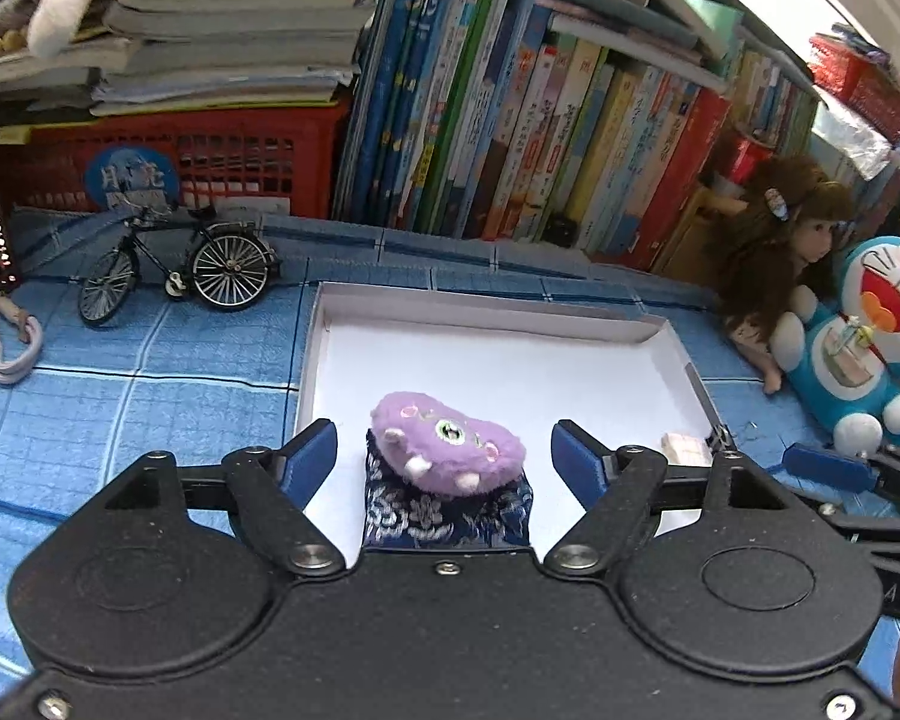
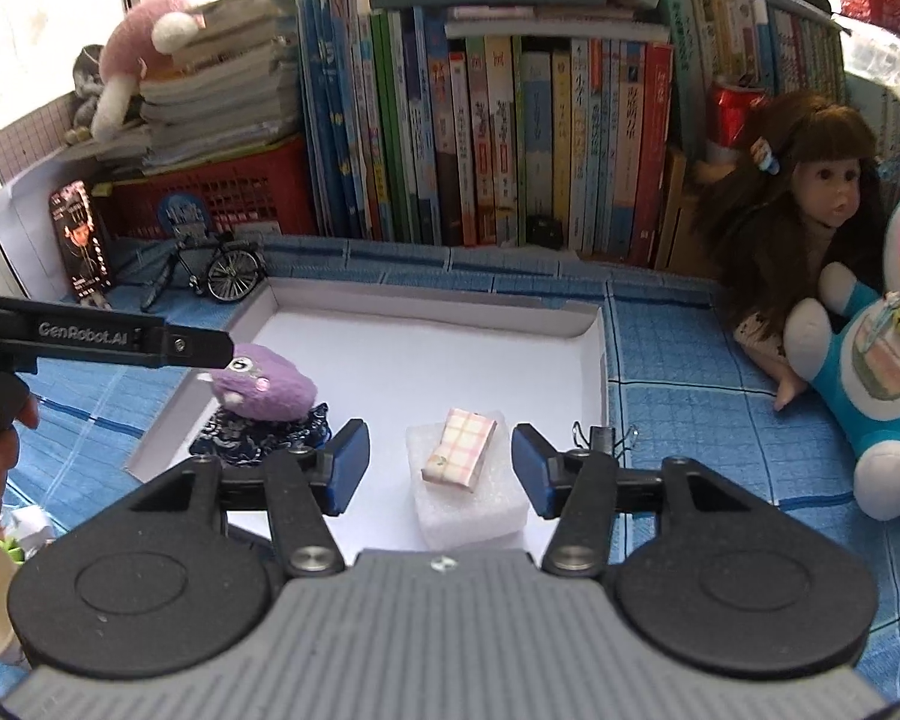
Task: Organize soft objects
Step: 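Open both grippers and withdraw them from the tray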
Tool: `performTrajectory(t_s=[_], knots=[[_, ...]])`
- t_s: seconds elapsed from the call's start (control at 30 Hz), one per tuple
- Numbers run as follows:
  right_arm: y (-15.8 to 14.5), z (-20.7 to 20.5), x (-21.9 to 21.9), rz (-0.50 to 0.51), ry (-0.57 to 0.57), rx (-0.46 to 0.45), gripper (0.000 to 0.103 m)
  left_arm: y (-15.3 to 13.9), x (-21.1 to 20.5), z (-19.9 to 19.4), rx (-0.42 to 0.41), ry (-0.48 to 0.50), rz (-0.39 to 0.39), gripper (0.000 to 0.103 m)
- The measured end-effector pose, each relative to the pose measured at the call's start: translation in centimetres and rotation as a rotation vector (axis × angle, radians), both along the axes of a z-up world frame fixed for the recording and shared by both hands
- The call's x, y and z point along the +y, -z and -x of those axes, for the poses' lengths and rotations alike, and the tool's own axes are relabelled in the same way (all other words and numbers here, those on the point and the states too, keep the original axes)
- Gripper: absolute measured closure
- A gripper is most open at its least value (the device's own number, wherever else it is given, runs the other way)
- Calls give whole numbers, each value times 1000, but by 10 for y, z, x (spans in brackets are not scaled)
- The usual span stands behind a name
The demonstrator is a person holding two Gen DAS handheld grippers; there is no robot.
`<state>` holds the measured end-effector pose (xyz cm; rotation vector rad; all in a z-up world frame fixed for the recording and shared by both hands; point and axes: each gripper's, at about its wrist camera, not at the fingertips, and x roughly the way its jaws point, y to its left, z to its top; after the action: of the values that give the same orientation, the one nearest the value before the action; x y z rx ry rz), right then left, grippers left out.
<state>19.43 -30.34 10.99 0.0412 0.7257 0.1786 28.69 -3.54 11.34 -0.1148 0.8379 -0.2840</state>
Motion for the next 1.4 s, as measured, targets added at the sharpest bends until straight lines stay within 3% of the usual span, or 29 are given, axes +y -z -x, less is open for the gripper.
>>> performTrajectory(t_s=[0.33,0.73,1.0,1.4], knots=[[-12,49,0,11,-25,-97,28,-19,16,67,-84,49,19,25],[-7,102,-4,-1,-63,-179,22,-17,37,136,-126,106,43,23],[2,129,-12,21,-86,-232,17,-9,61,161,-131,83,70,22],[30,147,-26,61,-66,-231,15,3,104,188,-153,-8,87,20]])
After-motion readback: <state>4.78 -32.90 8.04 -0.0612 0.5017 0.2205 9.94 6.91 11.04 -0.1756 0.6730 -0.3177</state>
